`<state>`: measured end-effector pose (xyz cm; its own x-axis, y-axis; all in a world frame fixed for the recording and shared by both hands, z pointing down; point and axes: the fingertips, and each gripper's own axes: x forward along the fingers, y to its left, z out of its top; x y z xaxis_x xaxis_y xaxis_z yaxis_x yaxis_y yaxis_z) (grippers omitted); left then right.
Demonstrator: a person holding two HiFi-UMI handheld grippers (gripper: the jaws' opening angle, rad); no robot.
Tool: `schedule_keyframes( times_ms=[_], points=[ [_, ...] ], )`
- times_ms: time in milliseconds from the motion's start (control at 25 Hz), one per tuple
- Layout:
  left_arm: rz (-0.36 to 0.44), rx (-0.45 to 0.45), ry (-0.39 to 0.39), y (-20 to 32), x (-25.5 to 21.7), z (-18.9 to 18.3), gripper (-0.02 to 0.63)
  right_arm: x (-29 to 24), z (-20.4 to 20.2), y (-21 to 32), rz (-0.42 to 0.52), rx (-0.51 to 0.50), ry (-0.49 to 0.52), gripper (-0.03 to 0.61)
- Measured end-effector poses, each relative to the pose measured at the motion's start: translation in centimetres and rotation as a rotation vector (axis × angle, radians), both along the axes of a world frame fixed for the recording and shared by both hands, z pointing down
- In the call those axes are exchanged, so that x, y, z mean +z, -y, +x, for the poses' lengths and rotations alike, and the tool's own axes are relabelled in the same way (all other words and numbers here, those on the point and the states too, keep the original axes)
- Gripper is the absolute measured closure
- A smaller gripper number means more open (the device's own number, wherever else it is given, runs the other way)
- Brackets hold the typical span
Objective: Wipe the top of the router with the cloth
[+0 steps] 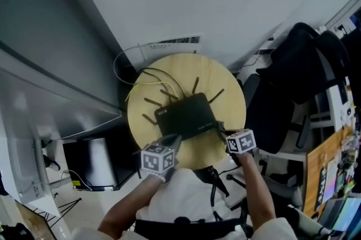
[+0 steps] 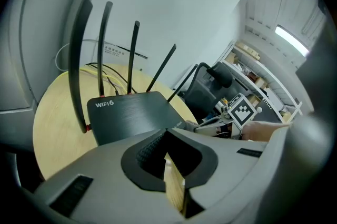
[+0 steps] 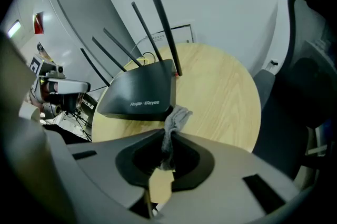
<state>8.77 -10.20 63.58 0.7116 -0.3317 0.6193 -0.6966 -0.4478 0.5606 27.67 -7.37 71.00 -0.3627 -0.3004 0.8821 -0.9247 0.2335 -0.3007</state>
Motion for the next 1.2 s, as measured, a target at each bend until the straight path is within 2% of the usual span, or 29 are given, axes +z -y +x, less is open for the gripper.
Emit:
schedule_keyframes(
  times_ms=[320,1200],
  points=[
    [-0.005,-0.048,0.002,-1.5,0.1,-3.1,0.615,-0.1,-6.1,0.1,0.031,-0.047,0.082,0.541],
    [-0.018,-0.166,0.024,-4.1,1.6,-11.0,0.615,0.2,-23.0,-2.7,-0.001,-0.27,0.206,0.541]
  ],
)
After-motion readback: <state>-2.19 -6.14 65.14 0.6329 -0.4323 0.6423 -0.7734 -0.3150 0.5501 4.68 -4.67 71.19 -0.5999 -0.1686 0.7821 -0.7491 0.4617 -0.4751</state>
